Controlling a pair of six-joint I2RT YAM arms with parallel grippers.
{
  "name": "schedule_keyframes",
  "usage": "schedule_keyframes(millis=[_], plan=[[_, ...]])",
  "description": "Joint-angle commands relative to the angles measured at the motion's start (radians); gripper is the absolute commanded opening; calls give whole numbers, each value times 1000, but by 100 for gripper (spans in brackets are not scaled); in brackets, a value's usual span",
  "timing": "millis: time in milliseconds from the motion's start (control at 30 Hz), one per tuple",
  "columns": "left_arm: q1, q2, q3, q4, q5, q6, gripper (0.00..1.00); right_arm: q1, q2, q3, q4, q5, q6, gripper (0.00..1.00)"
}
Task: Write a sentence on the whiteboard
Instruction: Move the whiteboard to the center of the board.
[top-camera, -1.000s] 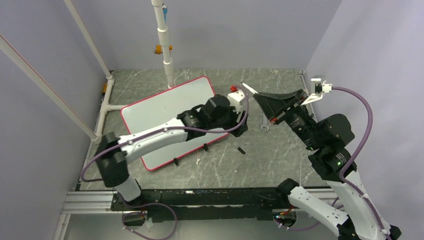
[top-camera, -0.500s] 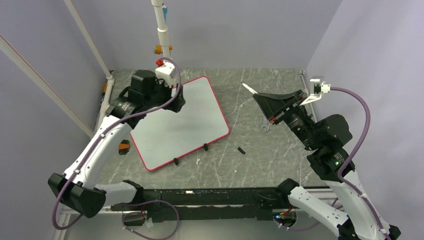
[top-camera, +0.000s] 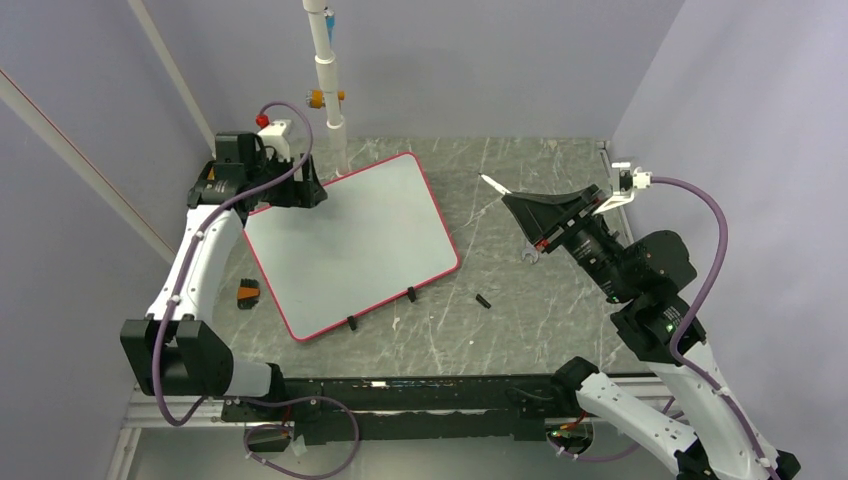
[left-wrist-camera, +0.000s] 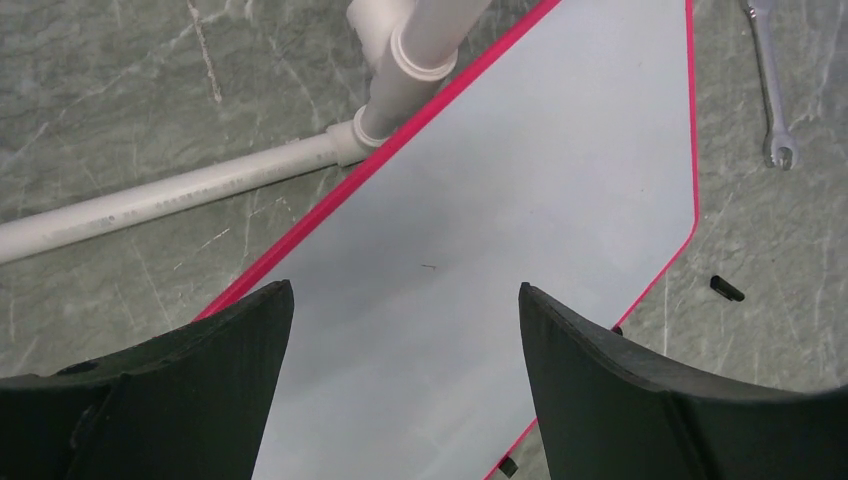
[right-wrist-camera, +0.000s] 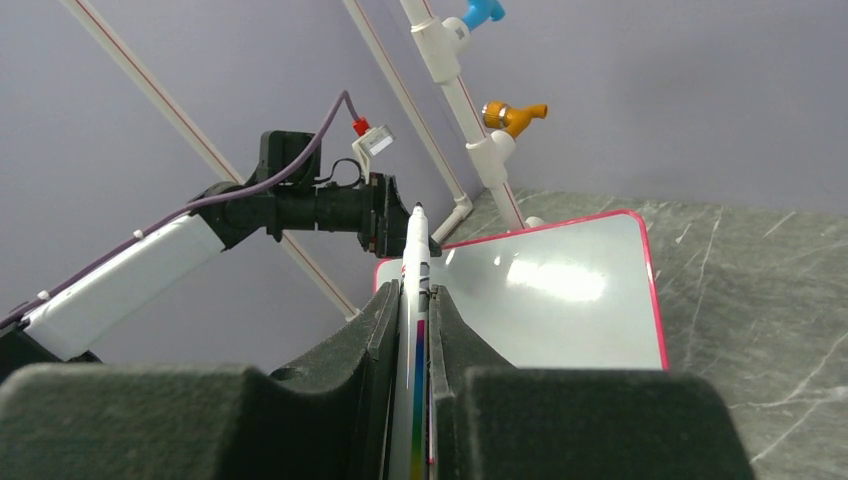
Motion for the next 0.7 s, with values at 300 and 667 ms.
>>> schedule_keyframes(millis=[300,667], plan=[[85,70,-40,104,249,75,87,-2,-16,-3,-13,-14,-7,0],[87,125,-58,128,300,77,85,-2,-38,39,-82,-34,12,0]])
